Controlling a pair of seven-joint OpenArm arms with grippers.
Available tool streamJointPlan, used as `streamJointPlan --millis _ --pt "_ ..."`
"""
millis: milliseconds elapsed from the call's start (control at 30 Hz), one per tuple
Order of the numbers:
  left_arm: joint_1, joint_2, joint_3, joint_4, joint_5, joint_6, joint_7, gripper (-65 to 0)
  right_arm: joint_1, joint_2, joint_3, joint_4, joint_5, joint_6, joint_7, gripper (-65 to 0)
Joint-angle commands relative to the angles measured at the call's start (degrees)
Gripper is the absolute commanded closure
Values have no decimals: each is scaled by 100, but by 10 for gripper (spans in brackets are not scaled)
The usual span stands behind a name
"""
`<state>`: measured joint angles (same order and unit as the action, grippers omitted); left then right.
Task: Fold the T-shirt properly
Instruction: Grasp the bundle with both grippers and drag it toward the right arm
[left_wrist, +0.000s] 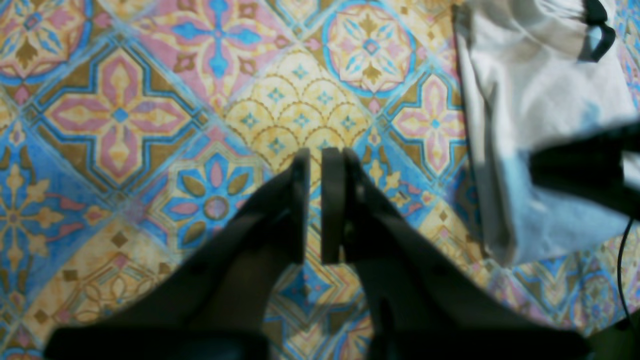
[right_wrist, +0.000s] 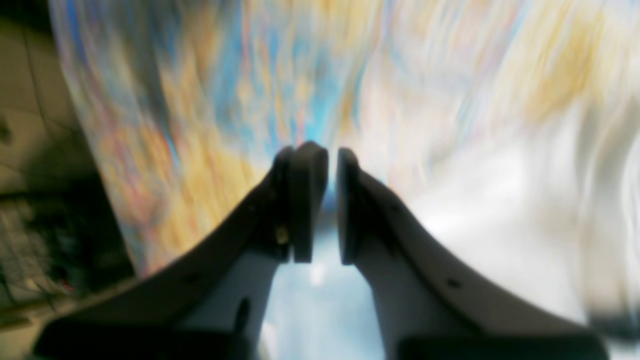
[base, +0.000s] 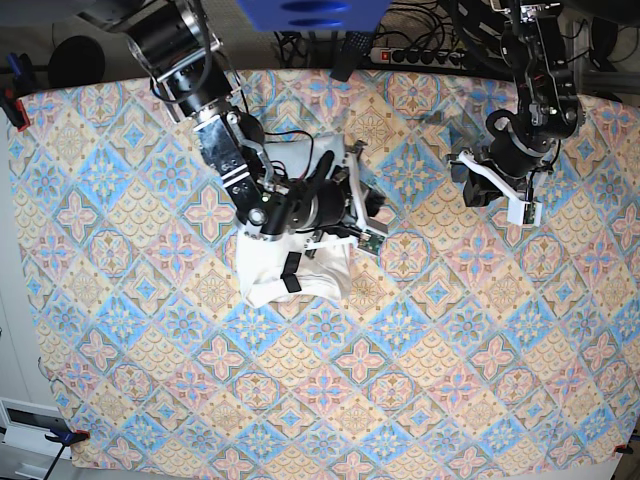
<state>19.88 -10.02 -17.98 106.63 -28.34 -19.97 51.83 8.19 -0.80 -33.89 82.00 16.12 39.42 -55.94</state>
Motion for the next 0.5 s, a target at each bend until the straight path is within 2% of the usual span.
streamJointPlan --millis 0,67,233,467 --pt "38 -48 -26 111 -107 -21 -98 -33 -41 -65 -35 -204 63 58 43 -74" --pt "91 -48 -35 111 -265 -21 -98 -33 -41 -162 -18 -749 63 58 298 -74" --pt "144 -75 -35 111 -476 -21 -98 -32 206 -153 0 -1725 54 58 825 -46" --pt "144 -84 -35 120 -476 -21 -98 -32 214 453 17 -1936 54 58 1045 -42"
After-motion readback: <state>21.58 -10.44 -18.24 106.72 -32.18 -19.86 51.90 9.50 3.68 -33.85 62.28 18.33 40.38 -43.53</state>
